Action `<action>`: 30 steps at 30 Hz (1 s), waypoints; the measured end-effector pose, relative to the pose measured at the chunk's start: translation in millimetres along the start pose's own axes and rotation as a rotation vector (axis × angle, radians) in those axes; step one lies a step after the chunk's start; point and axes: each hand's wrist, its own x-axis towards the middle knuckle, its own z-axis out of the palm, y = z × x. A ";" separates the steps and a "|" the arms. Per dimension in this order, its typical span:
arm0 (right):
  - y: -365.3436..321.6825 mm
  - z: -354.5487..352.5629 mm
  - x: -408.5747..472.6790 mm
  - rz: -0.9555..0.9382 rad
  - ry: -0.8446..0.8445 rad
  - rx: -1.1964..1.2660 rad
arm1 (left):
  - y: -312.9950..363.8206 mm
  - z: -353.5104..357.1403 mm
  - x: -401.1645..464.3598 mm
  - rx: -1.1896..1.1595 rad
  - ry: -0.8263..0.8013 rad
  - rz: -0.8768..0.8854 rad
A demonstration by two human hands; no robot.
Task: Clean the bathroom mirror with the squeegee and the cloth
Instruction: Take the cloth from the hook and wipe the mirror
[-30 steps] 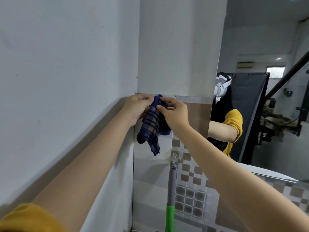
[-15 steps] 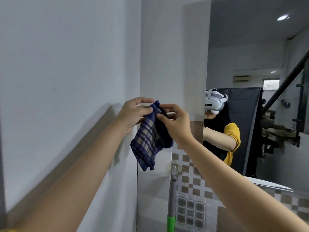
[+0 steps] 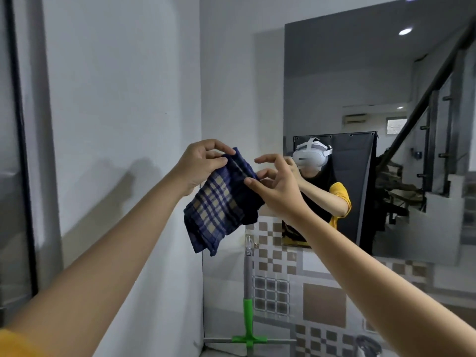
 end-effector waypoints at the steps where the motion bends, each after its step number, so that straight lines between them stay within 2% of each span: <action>1: -5.9 -5.1 -5.5 -0.016 0.001 0.000 | 3.9 4.9 -2.7 0.013 -0.022 0.013; 6: -22.9 -35.4 -34.1 -0.082 0.033 -0.061 | 22.3 32.9 -12.1 0.074 -0.202 0.055; 13: -25.6 -91.5 -61.5 0.108 -0.080 0.049 | 31.9 87.0 -12.3 -0.018 -0.192 0.045; 15: -26.3 -107.9 -64.4 0.129 -0.046 0.089 | 34.1 101.2 -11.8 -0.038 -0.239 0.025; 18: -26.9 -132.3 -66.1 0.161 0.091 0.284 | 33.7 119.3 -12.1 -0.101 -0.313 -0.009; 20: -22.8 -143.4 -65.8 0.216 0.193 0.468 | 31.8 134.2 -12.0 -0.122 -0.285 -0.001; 22: -16.7 -149.7 -67.2 0.240 0.223 0.570 | 29.6 152.5 -10.4 -0.110 -0.206 0.033; 27: -4.0 -164.2 -79.8 0.171 -0.016 0.519 | 18.5 184.1 -4.1 -0.145 -0.081 -0.002; 30: 12.4 -173.2 -83.2 0.221 0.088 0.613 | 12.1 192.4 -2.9 -0.204 -0.093 -0.054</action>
